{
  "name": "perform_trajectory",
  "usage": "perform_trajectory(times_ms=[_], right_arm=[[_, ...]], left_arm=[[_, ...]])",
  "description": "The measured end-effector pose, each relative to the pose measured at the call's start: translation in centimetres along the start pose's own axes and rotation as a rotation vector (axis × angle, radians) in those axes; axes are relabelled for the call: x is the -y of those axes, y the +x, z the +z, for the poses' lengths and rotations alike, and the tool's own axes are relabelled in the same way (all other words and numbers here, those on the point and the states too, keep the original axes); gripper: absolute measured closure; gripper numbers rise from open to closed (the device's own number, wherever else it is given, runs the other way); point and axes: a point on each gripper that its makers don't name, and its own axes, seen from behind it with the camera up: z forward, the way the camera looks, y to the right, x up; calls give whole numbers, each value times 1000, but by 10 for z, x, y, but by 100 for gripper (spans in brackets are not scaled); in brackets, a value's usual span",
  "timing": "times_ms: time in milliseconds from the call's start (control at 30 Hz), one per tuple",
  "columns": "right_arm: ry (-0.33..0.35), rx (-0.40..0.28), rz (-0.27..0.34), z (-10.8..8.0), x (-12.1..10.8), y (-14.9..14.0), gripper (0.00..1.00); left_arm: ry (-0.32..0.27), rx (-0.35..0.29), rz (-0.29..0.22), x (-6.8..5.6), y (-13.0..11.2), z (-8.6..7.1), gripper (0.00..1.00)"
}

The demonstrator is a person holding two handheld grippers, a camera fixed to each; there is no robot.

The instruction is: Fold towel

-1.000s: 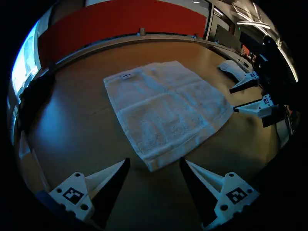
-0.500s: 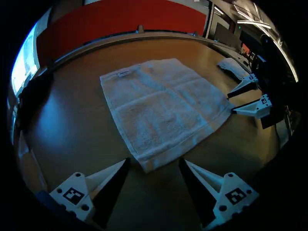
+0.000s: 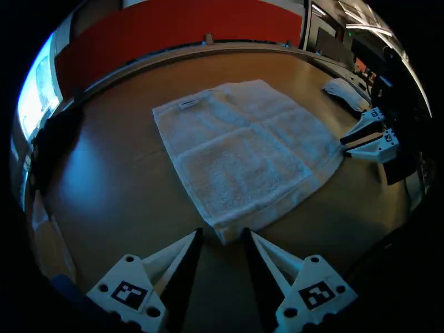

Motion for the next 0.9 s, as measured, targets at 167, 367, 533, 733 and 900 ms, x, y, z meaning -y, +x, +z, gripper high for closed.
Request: perform_trajectory(times_ms=[167, 367, 533, 733, 900], right_arm=[[5, 0, 1, 1, 2, 1, 76], [12, -1, 4, 2, 5, 1, 81], [13, -2, 6, 3, 6, 2, 84], [20, -2, 10, 4, 9, 3, 88], [24, -8, 20, 2, 9, 6, 90]], left_arm=[[0, 5, -2, 0, -1, 0, 64], [11, 6, -13, 1, -1, 1, 79], [19, 3, -35, 3, -1, 1, 89], [4, 5, -80, 2, -2, 0, 91], [-21, 18, -120, -1, -3, -2, 92]])
